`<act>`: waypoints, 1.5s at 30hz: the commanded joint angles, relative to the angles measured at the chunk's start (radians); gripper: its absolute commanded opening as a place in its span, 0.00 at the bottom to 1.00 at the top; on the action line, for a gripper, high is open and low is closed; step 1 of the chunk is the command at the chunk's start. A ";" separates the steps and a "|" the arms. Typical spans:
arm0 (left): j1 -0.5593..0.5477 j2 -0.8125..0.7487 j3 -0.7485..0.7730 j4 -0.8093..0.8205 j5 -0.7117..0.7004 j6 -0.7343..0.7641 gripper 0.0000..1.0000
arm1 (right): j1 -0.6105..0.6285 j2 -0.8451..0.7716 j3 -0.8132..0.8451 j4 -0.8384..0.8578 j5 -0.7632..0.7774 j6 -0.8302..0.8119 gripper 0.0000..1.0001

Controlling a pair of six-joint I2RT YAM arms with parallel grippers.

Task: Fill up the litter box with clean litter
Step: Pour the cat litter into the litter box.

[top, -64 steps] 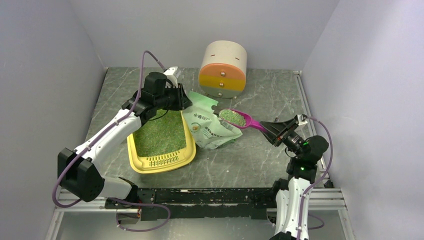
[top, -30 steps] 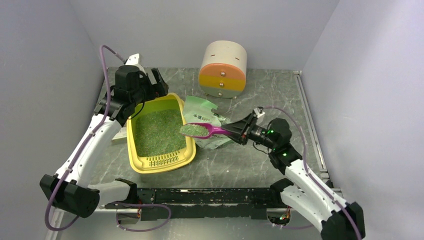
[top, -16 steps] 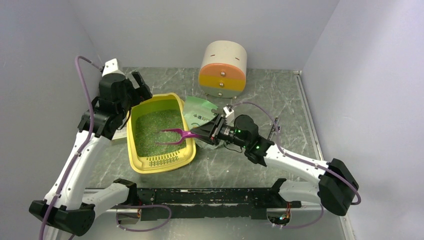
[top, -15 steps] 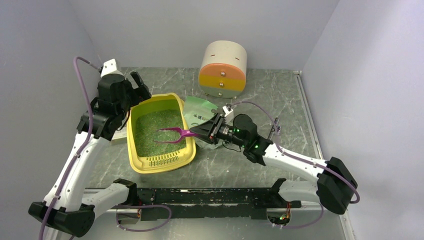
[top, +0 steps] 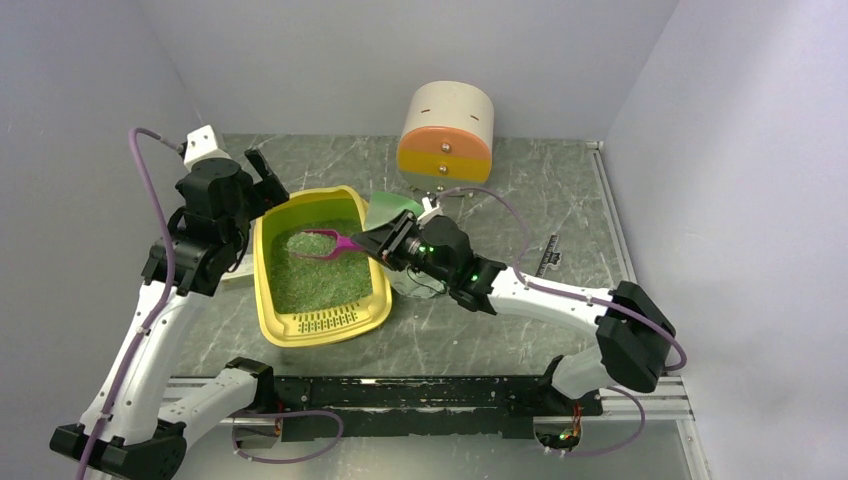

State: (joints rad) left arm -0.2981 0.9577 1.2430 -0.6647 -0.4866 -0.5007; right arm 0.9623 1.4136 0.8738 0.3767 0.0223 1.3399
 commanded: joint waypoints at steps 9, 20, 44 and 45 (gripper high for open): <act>0.004 -0.074 -0.044 0.016 -0.013 0.030 0.99 | 0.024 0.210 0.214 -0.011 0.237 -0.055 0.00; -0.033 -0.018 -0.041 0.014 -0.039 0.048 0.99 | 0.027 0.350 0.425 -0.181 0.285 -0.100 0.00; -0.055 0.008 -0.024 0.049 -0.009 0.080 0.99 | 0.021 0.484 0.616 -0.318 0.365 -0.227 0.00; -0.056 0.008 -0.025 0.051 -0.006 0.079 0.99 | 0.017 0.479 0.610 -0.323 0.370 -0.228 0.00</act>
State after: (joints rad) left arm -0.3435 0.9573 1.2007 -0.6533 -0.5095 -0.4381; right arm 0.9867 1.9049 1.4788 0.0910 0.3168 1.1412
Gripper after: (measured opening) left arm 0.986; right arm 0.302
